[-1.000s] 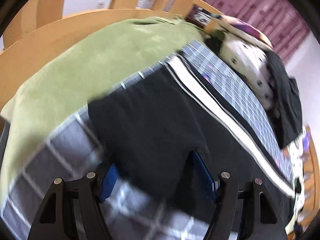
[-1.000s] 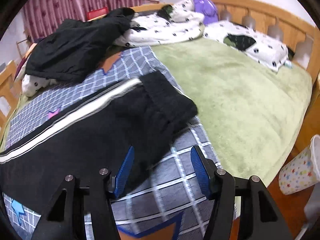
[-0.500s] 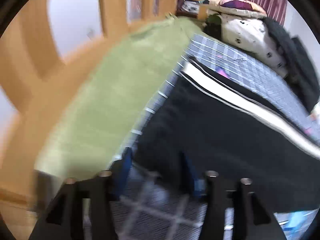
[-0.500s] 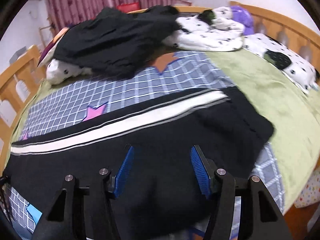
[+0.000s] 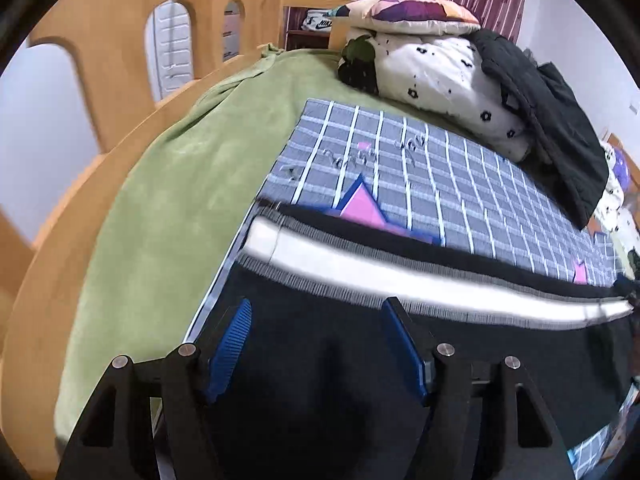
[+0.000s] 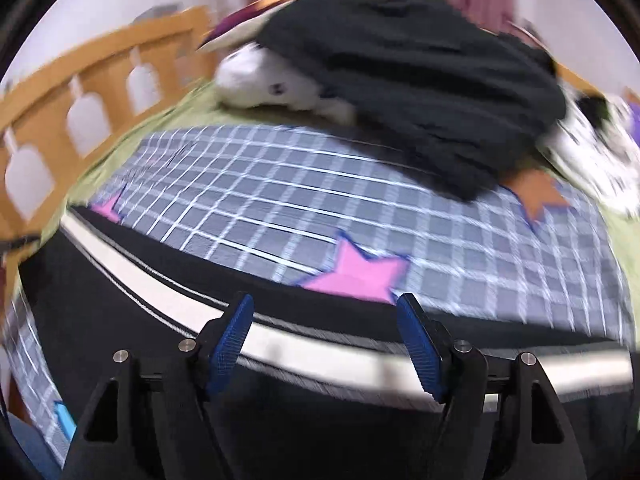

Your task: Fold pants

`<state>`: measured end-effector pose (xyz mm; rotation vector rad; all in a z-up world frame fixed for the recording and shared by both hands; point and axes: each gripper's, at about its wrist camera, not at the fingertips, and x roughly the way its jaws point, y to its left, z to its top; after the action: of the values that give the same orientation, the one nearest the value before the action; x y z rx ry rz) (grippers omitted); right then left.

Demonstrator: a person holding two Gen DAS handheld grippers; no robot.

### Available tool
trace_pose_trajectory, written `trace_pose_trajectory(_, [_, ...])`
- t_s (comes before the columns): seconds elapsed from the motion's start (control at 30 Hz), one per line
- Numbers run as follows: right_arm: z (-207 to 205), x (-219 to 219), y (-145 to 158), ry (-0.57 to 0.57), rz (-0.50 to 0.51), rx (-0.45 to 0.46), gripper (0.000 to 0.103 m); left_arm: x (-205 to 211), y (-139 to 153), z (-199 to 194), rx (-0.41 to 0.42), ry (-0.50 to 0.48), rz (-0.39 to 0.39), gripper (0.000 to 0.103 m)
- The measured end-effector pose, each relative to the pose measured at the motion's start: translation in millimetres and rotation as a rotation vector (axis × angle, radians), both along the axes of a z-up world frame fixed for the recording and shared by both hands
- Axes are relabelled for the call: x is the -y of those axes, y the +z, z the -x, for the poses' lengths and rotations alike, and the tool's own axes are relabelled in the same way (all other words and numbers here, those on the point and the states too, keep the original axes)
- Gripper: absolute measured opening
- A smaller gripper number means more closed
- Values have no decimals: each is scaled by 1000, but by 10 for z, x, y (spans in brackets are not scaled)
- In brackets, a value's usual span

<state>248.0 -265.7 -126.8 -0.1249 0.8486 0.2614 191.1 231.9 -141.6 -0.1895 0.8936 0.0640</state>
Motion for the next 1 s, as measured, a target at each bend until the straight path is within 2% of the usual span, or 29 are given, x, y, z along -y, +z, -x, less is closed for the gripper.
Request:
trace_pose_trajectory(0.13, [-222,-397,-253,125,77,-14,72,-147,-52,-315,6,45,47,65])
trace_pose_trajectory(0.17, [-263,-458,-328,150,94,-17,67,-205,-62,-394,4,52,49,65])
trace_pose_trajectory(0.27, [-377,-634,-585,219,129,-74,61,-273,-222,-695,-49,69,-43,63])
trace_pose_trajectory(0.33, [-382,-645,-702,239,147,-98,60,-305,-322,-782,-67,59,-42,46])
trace_pose_trajectory(0.37, [-379,-674,-741,241,164,-86,57,-317,-363,-801,-80,67,-48,28])
trace_pose_trajectory(0.4, [-352,-680,-747,248,161,-71,51,-329,-359,-782,-66,83,-59,25])
trace_pose_trajectory(0.43, [-334,-682,-740,262,145,-76,26,-345,-324,-715,-24,80,-38,23])
trace_pose_trajectory(0.47, [-313,-689,-724,257,154,-66,13,-359,-272,-637,19,87,-23,23])
trace_pose_trajectory(0.6, [-232,-682,-633,268,165,-47,10,-337,-70,-342,133,94,-17,22])
trace_pose_trajectory(0.7, [-232,-678,-580,277,139,-32,12,-321,-1,-275,146,83,-23,22])
trace_pose_trajectory(0.73, [-244,-674,-579,281,134,-43,15,-313,3,-278,134,74,-26,22])
trace_pose_trajectory(0.77, [-278,-682,-601,287,134,-65,25,-312,3,-292,130,68,-30,22])
trace_pose_trajectory(0.83, [-326,-695,-639,298,126,-82,34,-314,17,-275,131,62,-40,22])
trace_pose_trajectory(0.9, [-364,-729,-717,309,132,-109,27,-338,9,-286,128,62,-36,22])
trace_pose_trajectory(0.97, [-321,-751,-721,324,152,-86,5,-330,25,-241,130,62,-35,22])
trace_pose_trajectory(1.0, [-295,-754,-709,336,155,-85,4,-324,29,-225,136,62,-38,22])
